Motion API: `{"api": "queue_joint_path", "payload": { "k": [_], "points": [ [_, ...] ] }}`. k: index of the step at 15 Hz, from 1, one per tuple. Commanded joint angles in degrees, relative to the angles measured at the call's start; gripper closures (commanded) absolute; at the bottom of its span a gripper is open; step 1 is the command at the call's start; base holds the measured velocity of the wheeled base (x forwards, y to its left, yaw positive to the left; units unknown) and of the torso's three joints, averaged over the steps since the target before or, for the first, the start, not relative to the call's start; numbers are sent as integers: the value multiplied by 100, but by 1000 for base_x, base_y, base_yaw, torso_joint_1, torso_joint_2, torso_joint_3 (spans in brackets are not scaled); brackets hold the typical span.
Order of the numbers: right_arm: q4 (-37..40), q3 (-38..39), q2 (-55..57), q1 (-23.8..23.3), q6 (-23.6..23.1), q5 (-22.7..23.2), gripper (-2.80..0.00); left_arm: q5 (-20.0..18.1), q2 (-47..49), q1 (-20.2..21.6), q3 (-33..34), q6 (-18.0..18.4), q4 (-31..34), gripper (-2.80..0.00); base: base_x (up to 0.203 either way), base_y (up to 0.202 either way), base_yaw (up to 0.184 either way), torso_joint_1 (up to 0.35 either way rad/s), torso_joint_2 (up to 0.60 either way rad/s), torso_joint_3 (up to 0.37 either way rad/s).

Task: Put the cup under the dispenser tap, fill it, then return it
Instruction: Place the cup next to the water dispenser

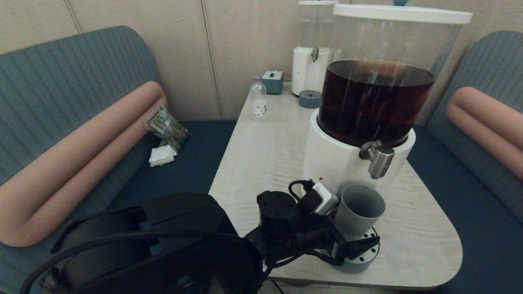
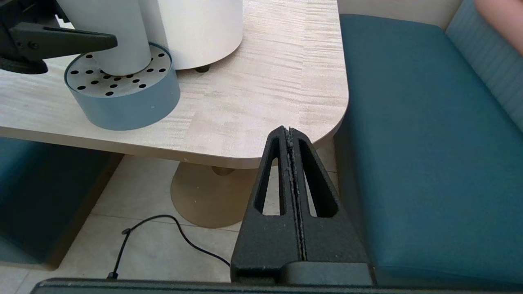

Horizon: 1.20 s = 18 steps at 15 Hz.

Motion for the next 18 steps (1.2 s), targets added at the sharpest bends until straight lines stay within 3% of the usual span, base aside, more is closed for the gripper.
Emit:
{"api": "queue_joint_path", "payload": {
  "k": [1, 15, 16, 18],
  "points": [
    [-1, 0, 3, 1, -2, 1, 0, -5, 32, 4, -60, -2, -45, -280, 0, 0, 0, 0, 0, 0],
    [-1, 0, 6, 1, -2, 6, 0, 118, 23, -5, -98, -11, -45, -280, 0, 0, 0, 0, 0, 0],
    [-1, 0, 6, 1, -2, -3, 0, 118, 23, -5, -106, -11, -36, 0, 0, 0, 0, 0, 0, 0],
    [-1, 3, 2, 1, -2, -2, 0, 118, 23, -34, -100, -11, -45, 0, 0, 0, 0, 0, 0, 0]
  ]
}}
